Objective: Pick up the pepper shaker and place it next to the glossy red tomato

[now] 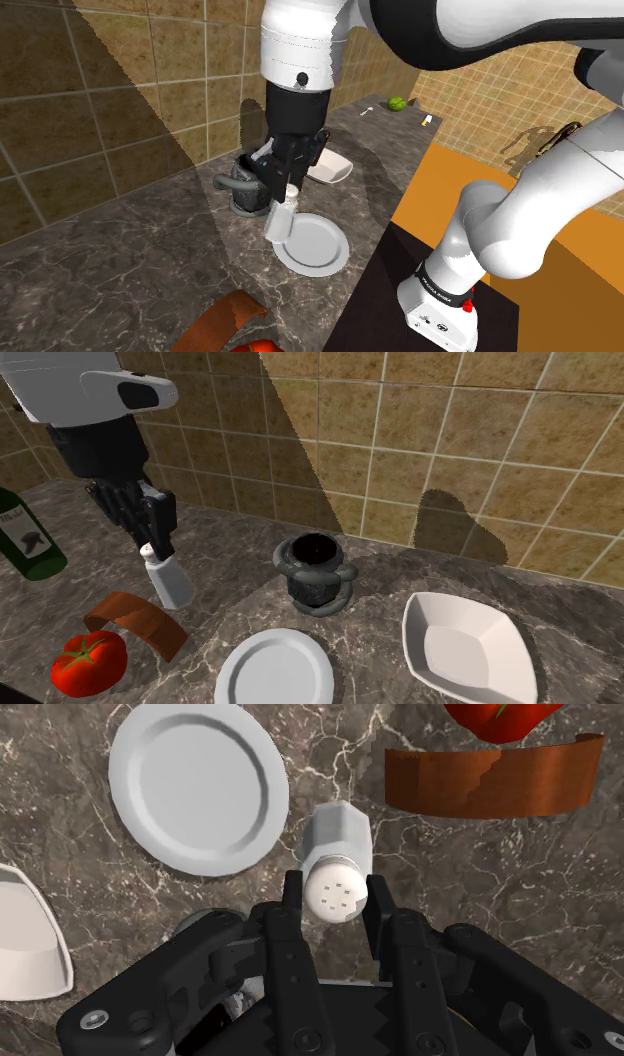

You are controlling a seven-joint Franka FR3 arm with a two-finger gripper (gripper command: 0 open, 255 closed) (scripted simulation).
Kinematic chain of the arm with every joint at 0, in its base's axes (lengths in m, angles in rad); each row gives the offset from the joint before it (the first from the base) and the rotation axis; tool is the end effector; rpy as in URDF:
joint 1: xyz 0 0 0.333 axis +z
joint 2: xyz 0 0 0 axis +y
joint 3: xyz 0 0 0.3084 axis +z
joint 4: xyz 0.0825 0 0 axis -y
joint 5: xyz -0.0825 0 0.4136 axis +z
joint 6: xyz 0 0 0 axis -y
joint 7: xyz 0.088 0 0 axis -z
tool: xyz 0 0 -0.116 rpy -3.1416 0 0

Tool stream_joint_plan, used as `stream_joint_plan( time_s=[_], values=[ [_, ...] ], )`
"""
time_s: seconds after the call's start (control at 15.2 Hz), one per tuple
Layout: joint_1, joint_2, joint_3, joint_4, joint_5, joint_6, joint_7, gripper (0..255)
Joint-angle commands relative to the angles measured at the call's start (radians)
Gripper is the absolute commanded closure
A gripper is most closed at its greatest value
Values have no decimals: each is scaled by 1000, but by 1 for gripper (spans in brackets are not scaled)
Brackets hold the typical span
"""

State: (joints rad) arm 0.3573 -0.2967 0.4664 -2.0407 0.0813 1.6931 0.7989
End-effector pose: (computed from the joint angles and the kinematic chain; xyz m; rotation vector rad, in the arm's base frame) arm 0.3207 0.3832 0.5243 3.0481 -0.0174 -0.0282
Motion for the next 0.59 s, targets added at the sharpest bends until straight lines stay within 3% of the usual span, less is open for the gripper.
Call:
stream_joint_plan(
  time_s=[0.0, 0.53],
  values=[
    [16, -35, 13, -39, 21, 6, 21, 255],
    [20, -27, 24, -139, 24, 114, 26, 255]
  ],
)
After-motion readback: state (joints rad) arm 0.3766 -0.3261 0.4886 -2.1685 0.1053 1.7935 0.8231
